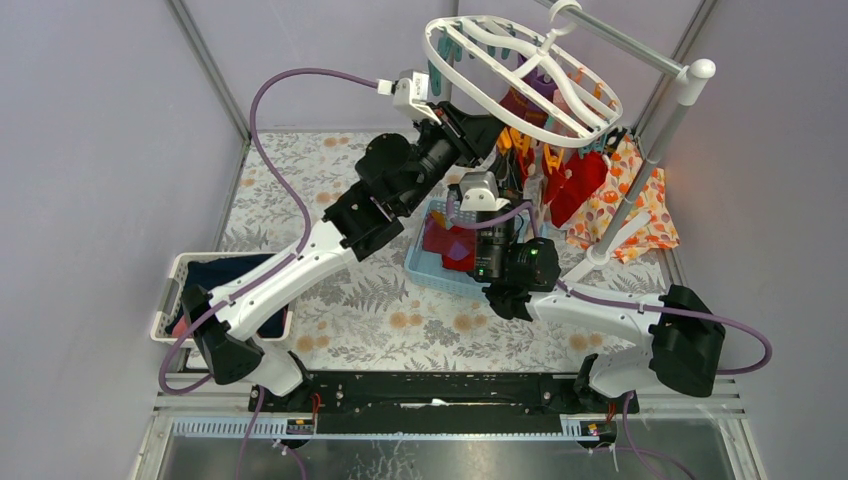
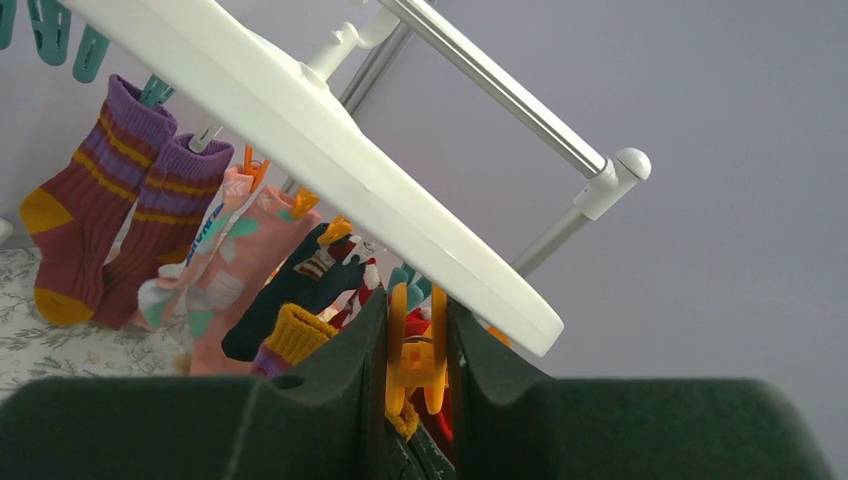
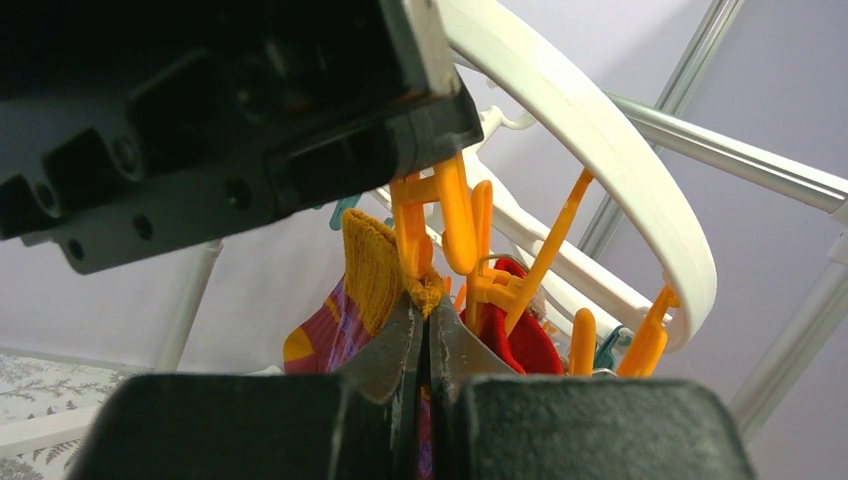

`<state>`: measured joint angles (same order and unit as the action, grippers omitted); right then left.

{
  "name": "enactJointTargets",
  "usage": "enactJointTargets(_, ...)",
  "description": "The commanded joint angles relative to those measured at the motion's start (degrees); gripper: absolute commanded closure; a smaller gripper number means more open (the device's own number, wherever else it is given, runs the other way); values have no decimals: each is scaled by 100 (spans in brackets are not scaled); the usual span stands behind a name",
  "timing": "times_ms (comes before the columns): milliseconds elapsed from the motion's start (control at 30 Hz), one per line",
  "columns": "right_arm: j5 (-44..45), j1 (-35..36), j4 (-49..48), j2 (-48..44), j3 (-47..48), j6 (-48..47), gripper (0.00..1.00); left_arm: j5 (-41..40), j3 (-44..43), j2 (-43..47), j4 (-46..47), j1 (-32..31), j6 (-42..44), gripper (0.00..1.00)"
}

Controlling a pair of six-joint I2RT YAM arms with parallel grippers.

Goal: Clip the socks to the hanger
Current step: Clamp the sock onto the hanger.

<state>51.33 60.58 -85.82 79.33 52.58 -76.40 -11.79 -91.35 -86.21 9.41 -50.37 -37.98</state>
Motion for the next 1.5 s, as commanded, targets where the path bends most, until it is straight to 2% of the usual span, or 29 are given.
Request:
enactJointTargets(0,-21,-46,-1159,-295,170,117,100,-452,158,-64,214,-100,254,97)
enactJointTargets(667,-86,232,-1156,43,262,88,100,-686,454,-105,1085,-343,235,98)
enactJointTargets(1167,-18,262,-1157,-433,104,-35,100,-886,661,77,944,-404,540,98)
enactJointTargets(1467,129,262,-1160,-430,-159,77,100,-881,347,12,925,-404,803,98)
